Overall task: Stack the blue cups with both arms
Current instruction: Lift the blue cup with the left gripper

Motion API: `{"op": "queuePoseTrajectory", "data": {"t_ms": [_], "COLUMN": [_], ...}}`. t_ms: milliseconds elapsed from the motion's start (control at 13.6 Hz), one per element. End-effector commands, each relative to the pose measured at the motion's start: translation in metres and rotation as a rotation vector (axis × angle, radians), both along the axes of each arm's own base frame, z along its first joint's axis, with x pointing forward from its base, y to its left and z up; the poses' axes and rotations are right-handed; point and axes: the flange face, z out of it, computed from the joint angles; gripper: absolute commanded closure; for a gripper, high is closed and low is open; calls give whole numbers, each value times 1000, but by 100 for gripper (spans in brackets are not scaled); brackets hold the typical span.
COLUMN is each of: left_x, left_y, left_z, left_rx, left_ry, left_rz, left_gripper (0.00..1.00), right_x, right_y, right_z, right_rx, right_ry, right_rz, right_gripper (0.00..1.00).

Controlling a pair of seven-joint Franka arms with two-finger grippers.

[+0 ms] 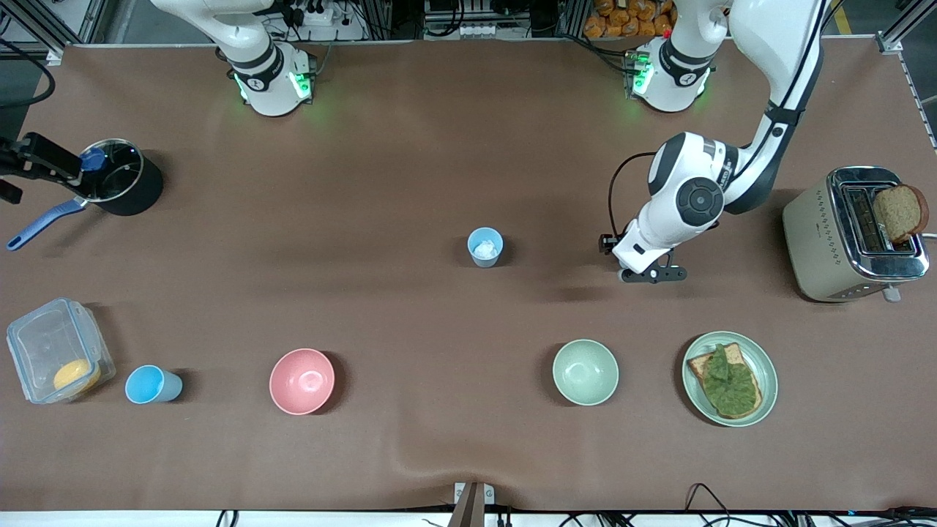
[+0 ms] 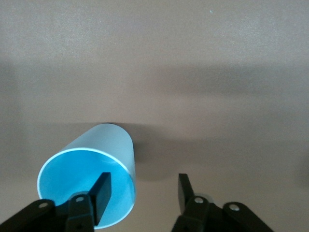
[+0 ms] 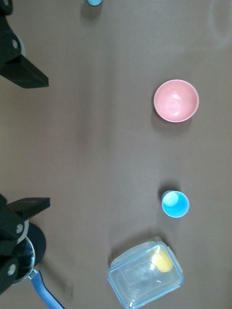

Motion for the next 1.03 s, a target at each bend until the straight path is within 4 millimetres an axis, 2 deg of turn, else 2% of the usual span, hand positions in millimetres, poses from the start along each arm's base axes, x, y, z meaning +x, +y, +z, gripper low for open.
{"op": "queuePoseTrajectory", "data": {"t_ms": [0, 73, 220, 440, 587, 733, 953], "left_x": [-4, -7, -7, -8, -11, -10, -7], "left_y": [1, 2, 5, 8, 8, 7, 4], "left_z": [2, 0, -1, -3, -1, 15, 57], "left_rx": [0, 3, 4, 7, 17, 22, 27], "left_ry": [3, 10, 13, 20, 35, 26, 0], "left_rz": [24, 24, 28, 33, 58, 81, 105], "left_gripper": [55, 59, 73, 100, 100, 100, 100], "right_x": [-2, -1, 3, 4, 11, 13, 13], "right_y": [-2, -3, -3, -1, -2, -3, 2], "right_z": [0, 0, -7, -8, -18, -20, -19], "right_rx": [7, 7, 7, 7, 2, 0, -50], "right_ry": [9, 10, 21, 22, 35, 35, 36], "right_rz": [6, 3, 4, 9, 5, 3, 13], "right_gripper": [0, 0, 0, 0, 0, 0, 0]}}
